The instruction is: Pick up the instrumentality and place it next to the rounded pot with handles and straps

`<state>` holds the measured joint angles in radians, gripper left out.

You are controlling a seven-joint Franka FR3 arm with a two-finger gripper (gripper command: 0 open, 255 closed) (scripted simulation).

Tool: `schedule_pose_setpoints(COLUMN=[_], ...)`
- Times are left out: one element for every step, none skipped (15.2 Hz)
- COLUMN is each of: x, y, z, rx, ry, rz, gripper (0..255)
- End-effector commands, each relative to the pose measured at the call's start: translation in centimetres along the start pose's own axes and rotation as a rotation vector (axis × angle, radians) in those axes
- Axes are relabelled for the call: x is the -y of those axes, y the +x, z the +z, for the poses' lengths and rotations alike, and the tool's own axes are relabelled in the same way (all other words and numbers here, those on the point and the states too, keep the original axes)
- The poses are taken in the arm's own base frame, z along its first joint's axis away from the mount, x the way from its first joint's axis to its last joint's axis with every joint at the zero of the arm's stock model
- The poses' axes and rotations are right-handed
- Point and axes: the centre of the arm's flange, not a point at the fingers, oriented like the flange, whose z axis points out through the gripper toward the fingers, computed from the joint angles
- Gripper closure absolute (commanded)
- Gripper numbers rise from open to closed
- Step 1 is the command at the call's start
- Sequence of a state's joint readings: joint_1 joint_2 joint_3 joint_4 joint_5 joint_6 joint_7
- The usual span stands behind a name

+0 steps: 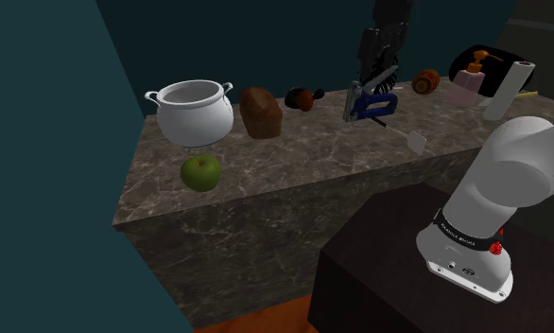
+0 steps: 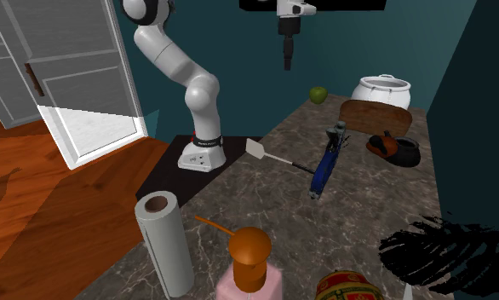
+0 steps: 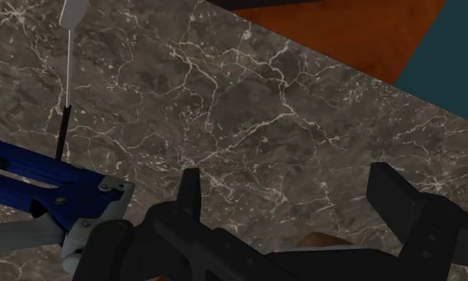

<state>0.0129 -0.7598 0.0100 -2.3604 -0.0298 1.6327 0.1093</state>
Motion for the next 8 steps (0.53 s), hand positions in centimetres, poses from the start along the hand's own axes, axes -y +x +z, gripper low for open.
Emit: schedule_pose_setpoints(x=[0.0,-0.9,-1.8,-2.8,-3.7,-4.6,-5.6,-6.5], y=[0.0,0.2,0.4,0.6,0.7,0.9,1.0,1.1], z=[0.0,0.9,1.8,2.8,3.7,4.6,5.5,6.4], rx=[0.000,0.003,0.007,0.010,0.014,0.017,0.020,0.024], ry=[0.000,-0.001,-0.002,-0.003,-0.003,-0.004,-0.005,-0.006], rz=[0.000,0.013,0.026,0.039,0.052,0.065,0.077,0.090], gripper=[0,0,0,0,0,0,0,0])
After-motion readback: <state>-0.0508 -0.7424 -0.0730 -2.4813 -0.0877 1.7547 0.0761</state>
